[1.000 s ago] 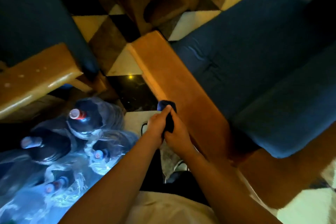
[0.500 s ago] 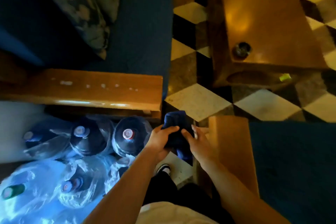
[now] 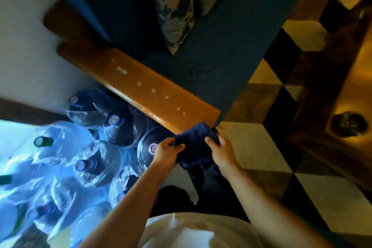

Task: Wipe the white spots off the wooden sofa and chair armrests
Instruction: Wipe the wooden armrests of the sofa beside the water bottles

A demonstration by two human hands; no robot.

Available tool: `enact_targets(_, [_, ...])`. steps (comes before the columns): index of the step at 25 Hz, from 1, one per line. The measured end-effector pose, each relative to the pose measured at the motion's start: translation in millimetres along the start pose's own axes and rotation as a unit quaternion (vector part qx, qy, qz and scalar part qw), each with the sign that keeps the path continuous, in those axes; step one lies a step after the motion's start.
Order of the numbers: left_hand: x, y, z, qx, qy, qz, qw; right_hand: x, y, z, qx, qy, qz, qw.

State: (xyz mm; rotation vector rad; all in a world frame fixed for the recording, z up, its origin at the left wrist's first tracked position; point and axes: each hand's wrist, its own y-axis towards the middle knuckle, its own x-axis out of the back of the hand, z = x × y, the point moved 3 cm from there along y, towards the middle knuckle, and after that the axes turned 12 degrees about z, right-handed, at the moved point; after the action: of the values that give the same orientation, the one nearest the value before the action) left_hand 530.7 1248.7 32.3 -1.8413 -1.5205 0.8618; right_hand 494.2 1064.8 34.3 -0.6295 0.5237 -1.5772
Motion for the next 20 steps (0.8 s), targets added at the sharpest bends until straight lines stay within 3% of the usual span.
enact_targets(4, [-23.3, 11.0, 1.7, -0.014, -0.035, -0.082, 0.996, 30.9, 48.3, 31.1, 0.065, -0.114, 0.115, 0.985])
enact_targets(8, [-36.8, 22.2, 35.7, 0.004, -0.115, -0.154, 0.981, 29.6, 100.9, 43.4, 0.058, -0.193, 0.256, 0.945])
enact_targets(9, [-33.9, 32.5, 48.2, 0.027, -0.1, -0.185, 0.977, 19.2, 115.2, 40.0, 0.068, -0.287, 0.248, 0.923])
enact_targets(12, [-38.5, 44.3, 60.4, 0.091, -0.066, -0.23, 0.967, 2.8, 114.7, 19.9, 0.205, -0.559, 0.114, 0.795])
enact_targets(14, [-35.8, 57.2, 70.7, 0.094, -0.118, -0.219, 0.964, -22.8, 111.5, -9.9, 0.29, -0.621, 0.14, 0.714])
enact_targets(16, [-30.8, 65.4, 84.3, 0.081, -0.196, -0.213, 0.954, -38.3, 116.5, -37.5, 0.308, -0.678, 0.147, 0.651])
enact_targets(20, [-20.4, 70.5, 85.1, 0.055, -0.355, -0.235, 0.903, -73.2, 134.6, -32.2, 0.334, -0.736, 0.158, 0.567])
